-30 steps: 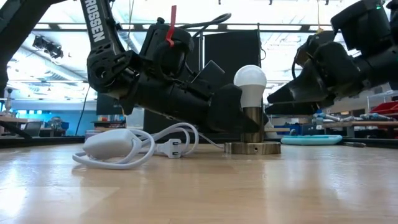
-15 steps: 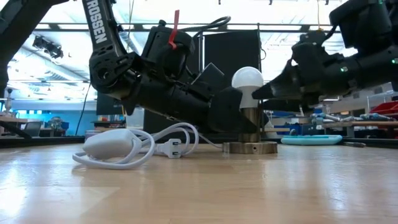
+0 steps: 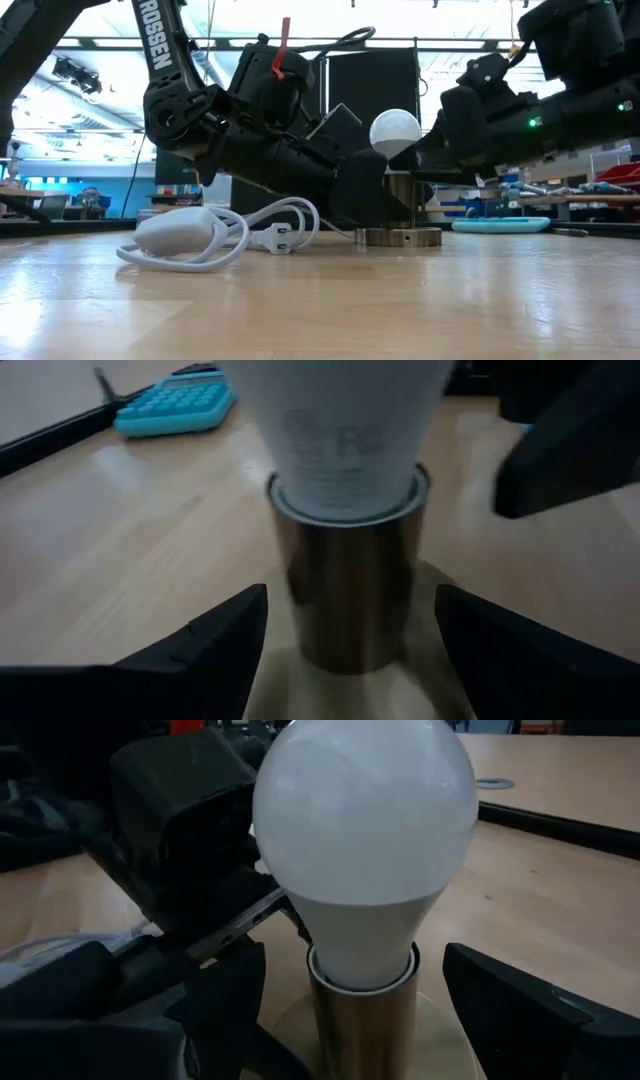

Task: Screw lightbulb
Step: Remove the lightbulb from the socket

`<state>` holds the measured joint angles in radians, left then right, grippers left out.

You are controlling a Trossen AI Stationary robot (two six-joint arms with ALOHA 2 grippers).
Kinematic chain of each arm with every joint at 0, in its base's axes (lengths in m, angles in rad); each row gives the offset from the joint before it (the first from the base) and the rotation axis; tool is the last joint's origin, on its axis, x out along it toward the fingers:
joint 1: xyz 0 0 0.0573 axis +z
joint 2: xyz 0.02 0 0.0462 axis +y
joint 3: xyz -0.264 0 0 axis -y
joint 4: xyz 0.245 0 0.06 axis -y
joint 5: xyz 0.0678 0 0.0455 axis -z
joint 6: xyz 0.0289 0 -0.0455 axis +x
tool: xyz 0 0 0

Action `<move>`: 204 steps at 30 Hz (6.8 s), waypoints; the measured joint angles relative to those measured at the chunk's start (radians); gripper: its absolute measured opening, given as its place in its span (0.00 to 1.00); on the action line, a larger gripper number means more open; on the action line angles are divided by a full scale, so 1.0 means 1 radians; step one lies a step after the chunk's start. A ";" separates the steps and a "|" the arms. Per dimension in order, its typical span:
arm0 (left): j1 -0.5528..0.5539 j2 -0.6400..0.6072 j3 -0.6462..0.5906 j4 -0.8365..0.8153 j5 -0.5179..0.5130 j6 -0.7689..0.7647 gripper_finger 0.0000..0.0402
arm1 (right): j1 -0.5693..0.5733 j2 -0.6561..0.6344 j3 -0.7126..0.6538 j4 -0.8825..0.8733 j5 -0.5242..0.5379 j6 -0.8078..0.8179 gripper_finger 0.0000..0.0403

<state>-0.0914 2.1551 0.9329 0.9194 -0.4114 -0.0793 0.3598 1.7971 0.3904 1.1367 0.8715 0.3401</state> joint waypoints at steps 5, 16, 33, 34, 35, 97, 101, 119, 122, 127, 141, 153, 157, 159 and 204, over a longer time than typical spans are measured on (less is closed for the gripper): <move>0.000 0.000 0.000 0.017 0.024 0.048 0.73 | 0.022 -0.011 0.000 -0.001 0.011 -0.008 0.76; 0.097 0.028 0.005 0.044 0.213 0.097 0.73 | 0.019 -0.011 -0.028 -0.007 0.054 -0.018 0.76; 0.097 0.028 0.005 0.070 0.219 0.126 0.51 | 0.024 -0.011 -0.029 0.016 0.043 0.016 0.76; 0.097 0.028 0.005 0.071 0.219 0.124 0.50 | 0.024 -0.011 -0.027 0.015 0.044 0.023 0.76; 0.097 0.028 0.005 0.071 0.219 0.120 0.49 | 0.024 -0.011 -0.021 0.013 0.044 0.026 0.76; 0.096 0.028 -0.001 0.057 0.201 0.093 0.48 | 0.023 0.312 0.250 0.242 0.429 -0.175 0.42; 0.096 0.028 -0.001 0.057 0.208 0.097 0.48 | 0.033 0.312 0.210 0.297 0.394 -0.175 0.42; 0.098 0.028 -0.002 0.058 0.396 0.163 0.48 | -0.056 0.234 -0.042 0.435 -0.180 -0.205 0.41; 0.097 0.028 -0.002 0.059 0.433 0.166 0.48 | -0.092 0.194 -0.085 0.434 -0.339 -0.209 0.41; 0.088 0.028 -0.002 0.066 0.475 0.184 0.48 | -0.186 0.143 -0.131 0.431 -0.657 -0.245 0.41; 0.084 0.029 -0.002 0.070 0.449 0.176 0.48 | -0.275 0.136 -0.150 0.430 -0.817 -0.301 0.42; 0.087 0.021 -0.002 0.067 0.377 0.168 0.48 | -0.275 0.082 -0.173 0.413 -0.740 -0.229 0.70; 0.084 -0.006 -0.002 0.049 0.374 0.186 0.48 | -0.256 0.036 -0.189 0.331 -0.655 -0.249 0.73; 0.085 -0.015 -0.001 0.046 0.378 0.185 0.48 | -0.244 0.002 -0.190 0.307 -0.633 -0.239 0.73; 0.093 -0.074 0.000 -0.009 0.483 0.160 0.48 | 0.023 -0.068 0.087 -0.101 -0.056 -0.138 0.44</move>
<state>0.0020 2.0815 0.9325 0.9102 0.0719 0.0809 0.3824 1.7290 0.4774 1.0361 0.8152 0.2024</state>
